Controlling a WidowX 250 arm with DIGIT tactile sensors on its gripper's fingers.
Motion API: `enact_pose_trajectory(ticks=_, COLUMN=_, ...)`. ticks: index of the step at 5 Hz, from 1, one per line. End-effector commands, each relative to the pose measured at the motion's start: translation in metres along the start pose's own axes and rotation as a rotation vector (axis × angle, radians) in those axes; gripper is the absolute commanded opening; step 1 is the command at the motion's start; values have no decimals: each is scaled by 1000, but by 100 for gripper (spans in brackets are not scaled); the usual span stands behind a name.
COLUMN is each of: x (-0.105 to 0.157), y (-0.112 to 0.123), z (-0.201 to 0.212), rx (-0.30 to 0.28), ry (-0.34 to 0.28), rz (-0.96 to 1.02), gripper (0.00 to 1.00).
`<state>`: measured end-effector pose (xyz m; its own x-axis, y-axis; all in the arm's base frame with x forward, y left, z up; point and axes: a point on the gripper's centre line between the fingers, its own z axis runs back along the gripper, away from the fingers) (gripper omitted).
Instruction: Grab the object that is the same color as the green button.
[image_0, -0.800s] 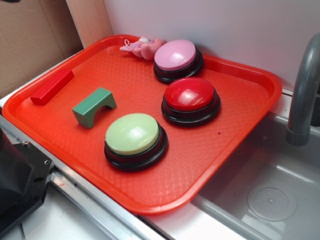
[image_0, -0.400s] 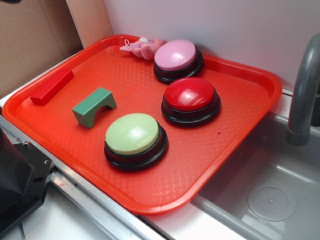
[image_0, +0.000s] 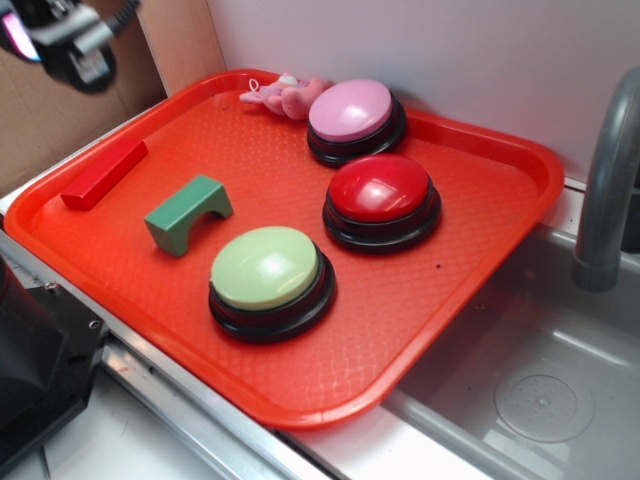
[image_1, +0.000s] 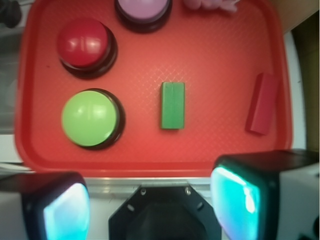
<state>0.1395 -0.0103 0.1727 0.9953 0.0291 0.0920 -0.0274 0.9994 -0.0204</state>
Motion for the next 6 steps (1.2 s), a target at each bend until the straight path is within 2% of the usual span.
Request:
enact_pose_trajectory(ticks=1, x=19, y=22, z=-46, rx=16, ry=1, rz=48, gripper=100)
enact_pose_trajectory(ticks=2, x=31, y=30, z=-76, rx=73, ry=16, rz=79, gripper=100)
enact_pose_trajectory(ticks=3, x=38, y=35, z=-107, rx=76, ry=-30, rz=98, gripper=100)
enact_pose_trajectory(ticks=4, x=41, y=43, z=-127, rx=40, ry=-23, rz=107, gripper=100)
enact_pose_trajectory(ticks=5, x=46, y=42, z=-141, rx=46, ry=3, rz=103, gripper=100)
enact_pose_trajectory(ticks=6, x=44, y=41, z=-148, rx=37, ry=15, rz=137, gripper=70)
